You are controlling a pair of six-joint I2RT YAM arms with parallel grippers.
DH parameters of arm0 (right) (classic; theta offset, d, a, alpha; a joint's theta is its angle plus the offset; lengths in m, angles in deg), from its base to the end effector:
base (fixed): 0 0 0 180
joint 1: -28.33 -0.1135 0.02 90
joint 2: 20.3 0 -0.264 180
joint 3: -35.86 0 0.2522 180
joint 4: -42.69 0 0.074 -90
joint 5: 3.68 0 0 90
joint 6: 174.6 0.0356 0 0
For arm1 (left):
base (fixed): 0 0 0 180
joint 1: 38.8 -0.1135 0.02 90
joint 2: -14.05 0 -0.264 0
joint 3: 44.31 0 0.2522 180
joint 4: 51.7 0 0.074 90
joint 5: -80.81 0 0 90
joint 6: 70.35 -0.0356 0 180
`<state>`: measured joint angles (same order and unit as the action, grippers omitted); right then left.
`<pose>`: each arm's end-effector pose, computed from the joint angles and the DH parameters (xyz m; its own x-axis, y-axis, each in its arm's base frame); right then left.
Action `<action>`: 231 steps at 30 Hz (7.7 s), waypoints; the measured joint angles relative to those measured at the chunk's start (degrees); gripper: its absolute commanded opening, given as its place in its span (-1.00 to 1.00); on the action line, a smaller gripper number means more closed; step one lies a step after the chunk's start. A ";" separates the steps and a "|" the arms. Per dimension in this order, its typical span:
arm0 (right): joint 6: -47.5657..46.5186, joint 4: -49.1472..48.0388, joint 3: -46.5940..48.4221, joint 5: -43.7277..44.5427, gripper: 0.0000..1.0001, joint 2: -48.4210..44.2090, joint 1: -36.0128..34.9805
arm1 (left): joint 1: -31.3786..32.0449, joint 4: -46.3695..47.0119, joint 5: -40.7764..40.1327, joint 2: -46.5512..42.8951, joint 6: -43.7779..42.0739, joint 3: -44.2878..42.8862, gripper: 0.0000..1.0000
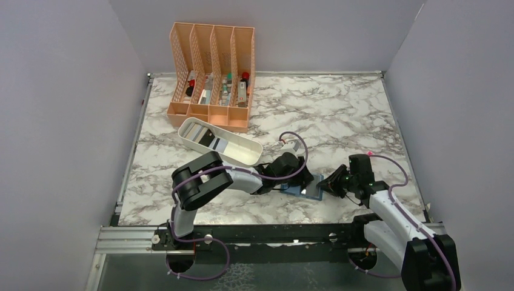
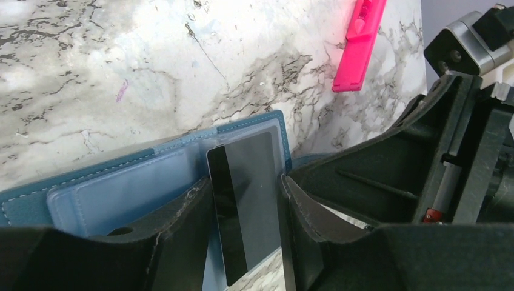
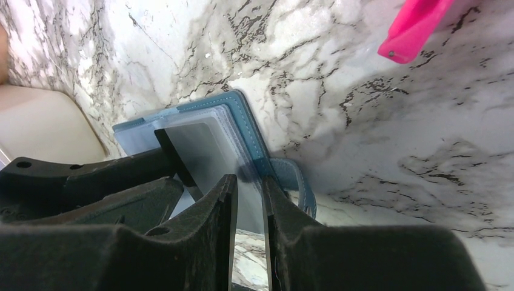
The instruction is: Put the credit cards into the card holder
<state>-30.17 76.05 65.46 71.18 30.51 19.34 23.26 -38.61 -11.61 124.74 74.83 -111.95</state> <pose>0.1478 0.0328 0.1386 -0.7125 0.6822 -0.1641 0.4799 0.6444 0.5953 0.1852 -0.3460 0.1336 -0.8441 -0.1589 -0.5120 0.3021 0.6479 -0.6992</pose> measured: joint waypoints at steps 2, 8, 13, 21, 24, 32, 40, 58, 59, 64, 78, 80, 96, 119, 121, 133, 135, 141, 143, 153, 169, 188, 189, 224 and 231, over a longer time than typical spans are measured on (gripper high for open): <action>-0.09 0.42 0.24 0.24 -0.47 -0.24 -0.02 | 0.07 -0.37 0.00 -0.92 -1.03 0.39 -0.06; -1.40 3.28 1.20 0.98 -0.46 -0.42 -0.07 | 0.57 -4.20 -0.11 -3.28 -4.07 0.94 -0.03; -2.58 4.39 2.40 1.33 -0.46 1.16 -0.07 | 0.70 -9.97 -1.03 -3.34 -6.49 -1.68 -0.02; -3.43 4.94 2.67 1.97 -0.46 0.98 -0.33 | 0.83 -12.59 -1.62 -3.34 -7.85 -2.82 -0.01; -3.50 4.98 2.64 2.03 -0.46 0.90 -0.33 | 1.09 -12.63 -1.42 -3.34 -7.69 -2.82 -0.01; -3.52 4.94 2.64 1.99 -0.47 0.90 -0.33 | 1.99 -12.46 0.55 -3.32 -5.92 -2.80 -0.01; -3.52 4.90 2.60 1.99 -0.48 0.90 -0.33 | 2.60 -12.35 0.81 -2.84 -4.00 -3.06 -0.01; -2.99 4.04 2.10 1.16 -0.48 0.76 -0.33 | 3.93 -13.27 -0.24 -1.79 -2.36 -5.33 0.00; -2.97 4.11 2.10 1.16 -0.47 0.66 -0.33 | 3.96 -13.27 -0.35 -1.79 -2.29 -5.33 0.00; -2.93 5.31 2.10 1.60 -0.35 -0.90 -0.33 | 4.44 -13.25 -0.35 -1.79 -2.25 -5.33 0.03; -6.58 10.56 6.78 3.50 -0.32 -7.76 -0.33 | 5.20 -25.68 -3.76 -7.10 -10.60 -12.24 0.11; -8.35 10.51 6.91 2.78 -0.32 -9.31 -0.33 | 5.18 -29.29 -5.31 -8.15 -13.29 -14.56 0.11; -18.29 8.70 8.44 -9.05 -0.32 -16.83 -0.33 | -7.65 -49.96 -13.66 -24.41 -40.17 -14.82 0.13; -18.27 6.84 10.36 -11.61 -0.32 -14.84 -0.33 | -42.91 -55.21 -15.37 -25.29 -61.70 -7.32 0.51; -18.27 6.82 10.36 -11.65 -0.32 -14.84 -0.33 | -43.71 -54.95 -15.17 -23.06 -63.14 -7.52 0.53; -18.51 7.08 14.08 -11.21 -0.32 -13.94 -0.33 | -44.61 -51.84 -17.73 -12.96 -68.87 -11.61 0.50; -18.53 7.13 14.49 -10.99 -0.32 -13.92 -0.33 | -44.72 -50.82 -18.91 -11.23 -69.35 -12.50 0.49; -18.56 7.74 14.97 -10.80 -0.33 -12.96 -0.33 | -44.98 -49.46 -20.26 -8.04 -70.12 -12.87 0.37; -18.56 8.24 14.97 -10.73 -0.33 -12.92 -0.33 | -44.96 -49.22 -20.24 -7.98 -70.49 -12.96 0.24; -18.58 9.68 15.10 -10.05 -0.33 -13.00 -0.33 | -44.96 -48.52 -21.64 -7.98 -71.06 -13.51 -0.10; -18.53 9.88 15.30 -10.05 -0.33 -12.96 -0.33 | -45.27 -49.35 -22.75 -8.04 -71.32 -16.22 -0.44; -18.56 9.79 15.30 -10.10 -0.33 -12.66 -0.33 | -43.91 -60.19 -19.10 -10.21 -66.58 -21.79 -1.00; -18.56 9.75 15.30 -10.12 -0.33 -12.66 -0.33 | -43.80 -61.29 -18.36 -11.26 -65.88 -21.79 -1.00; 2.10 -29.09 8.02 -33.14 -0.28 -11.15 -0.33 | -40.15 -15.61 46.60 -39.50 -6.03 5.27 -1.00; 6.88 -34.97 10.34 -34.36 -0.28 -5.68 -0.33 | -31.01 -5.77 46.66 -39.15 1.46 5.46 -1.00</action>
<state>-23.28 41.08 75.80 36.82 24.82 19.01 -7.75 -44.38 35.06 85.60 76.29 -106.49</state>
